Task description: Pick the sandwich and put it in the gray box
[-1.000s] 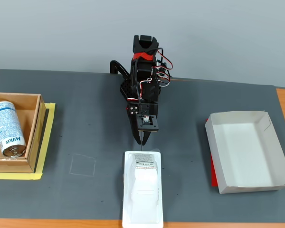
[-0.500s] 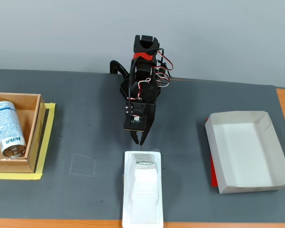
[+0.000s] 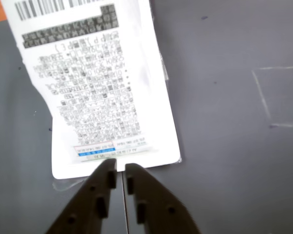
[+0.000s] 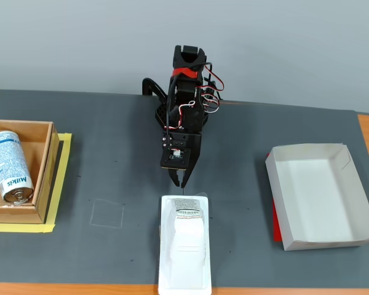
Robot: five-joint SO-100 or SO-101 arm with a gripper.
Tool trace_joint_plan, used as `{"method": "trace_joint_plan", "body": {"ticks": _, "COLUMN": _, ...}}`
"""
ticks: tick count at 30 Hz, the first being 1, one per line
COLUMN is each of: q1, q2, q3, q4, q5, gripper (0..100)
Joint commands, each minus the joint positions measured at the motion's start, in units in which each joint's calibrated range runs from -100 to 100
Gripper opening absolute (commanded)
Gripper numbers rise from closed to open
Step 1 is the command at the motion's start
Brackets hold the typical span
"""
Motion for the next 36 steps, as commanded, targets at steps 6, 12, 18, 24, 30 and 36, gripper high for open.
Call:
{"method": "trace_joint_plan", "body": {"ticks": 6, "q1": 0.48, "q2": -0.52, "q3": 0.27, "q4": 0.13, "q5": -0.16, "gripper": 2}}
{"method": "trace_joint_plan", "body": {"ticks": 12, "q1": 0.48, "q2": -0.52, "q3": 0.27, "q4": 0.13, "q5": -0.16, "gripper": 2}}
{"method": "trace_joint_plan", "body": {"ticks": 18, "q1": 0.48, "q2": -0.52, "q3": 0.27, "q4": 0.13, "q5": -0.16, "gripper": 2}}
{"method": "trace_joint_plan", "body": {"ticks": 24, "q1": 0.33, "q2": -0.52, "q3": 0.27, "q4": 0.13, "q5": -0.11, "gripper": 2}}
{"method": "trace_joint_plan", "body": {"ticks": 30, "q1": 0.11, "q2": -0.52, "q3": 0.27, "q4": 0.13, "q5": 0.15, "gripper": 2}}
{"method": "trace_joint_plan", "body": {"ticks": 36, "q1": 0.04, "q2": -0.52, "q3": 0.27, "q4": 0.13, "q5": 0.20, "gripper": 2}}
